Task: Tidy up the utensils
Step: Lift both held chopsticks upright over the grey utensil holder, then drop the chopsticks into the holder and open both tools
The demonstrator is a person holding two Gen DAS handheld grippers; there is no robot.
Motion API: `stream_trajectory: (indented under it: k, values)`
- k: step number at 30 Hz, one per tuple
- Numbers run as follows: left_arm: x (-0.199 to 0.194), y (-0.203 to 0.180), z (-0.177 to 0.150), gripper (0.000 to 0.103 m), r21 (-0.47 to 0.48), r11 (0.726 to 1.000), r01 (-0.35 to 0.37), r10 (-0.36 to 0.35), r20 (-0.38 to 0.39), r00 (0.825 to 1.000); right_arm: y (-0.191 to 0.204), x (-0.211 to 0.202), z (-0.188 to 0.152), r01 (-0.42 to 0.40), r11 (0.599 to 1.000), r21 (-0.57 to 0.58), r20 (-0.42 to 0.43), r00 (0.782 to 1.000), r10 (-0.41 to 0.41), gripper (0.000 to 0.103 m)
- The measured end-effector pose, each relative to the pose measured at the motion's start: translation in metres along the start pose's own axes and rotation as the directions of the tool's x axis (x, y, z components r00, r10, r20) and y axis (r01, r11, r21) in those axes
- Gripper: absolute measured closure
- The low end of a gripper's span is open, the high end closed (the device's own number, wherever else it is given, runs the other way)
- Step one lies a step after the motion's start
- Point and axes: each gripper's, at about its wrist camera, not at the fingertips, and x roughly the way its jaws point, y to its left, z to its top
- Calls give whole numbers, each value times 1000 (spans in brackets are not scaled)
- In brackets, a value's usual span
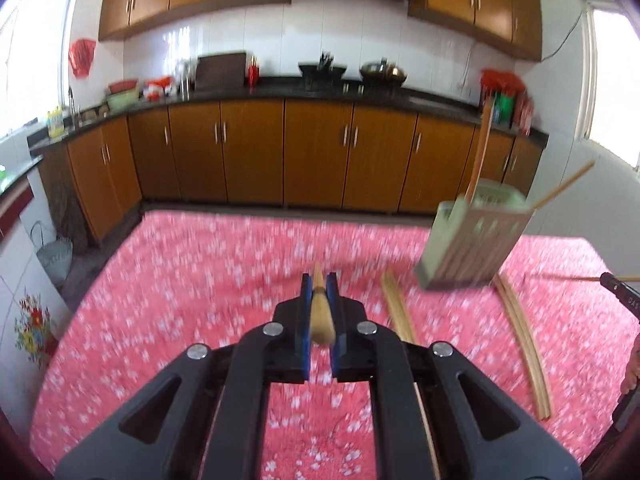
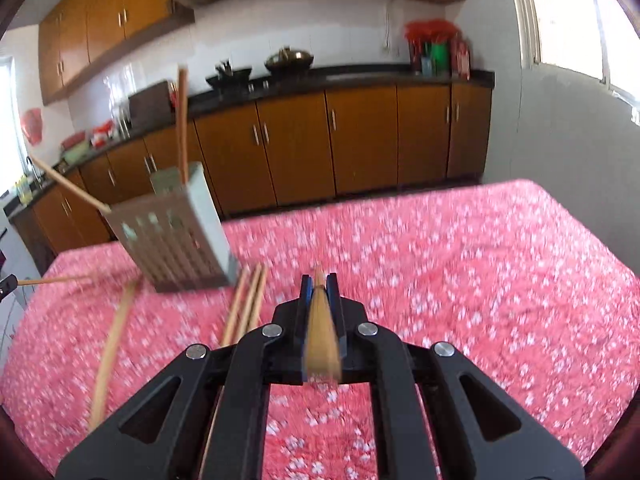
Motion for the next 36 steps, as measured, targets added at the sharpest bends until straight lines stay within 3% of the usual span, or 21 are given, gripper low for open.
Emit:
stream_trajectory:
  k: [7, 12, 17, 23, 28, 36]
  values:
    - [-20, -8, 27, 95, 7, 1000, 29, -30, 47, 998, 8, -17, 21, -41, 999, -6, 73, 997, 41, 95]
    - [-46, -22, 48, 95, 8, 992, 123, -123, 74, 990, 23, -47, 58, -177, 984, 13, 132, 976, 174, 95]
    - [-74, -43, 72, 95, 27, 978, 205, -206, 133, 969, 43, -74, 88, -282, 959, -9, 212, 937, 277, 95]
    - [-86, -75, 106, 95, 38, 963, 267, -269, 227, 936, 74, -78, 111, -278, 958, -68, 282, 916, 286, 95]
    - [-68, -99, 126, 95, 26, 964, 264, -260, 289, 922, 85, -52, 115, -257, 964, -70, 260, 928, 267, 95]
    - [0, -118, 119, 95, 15, 968, 249, -247, 189, 950, 93, -6, 102, -228, 972, -64, 158, 959, 235, 95]
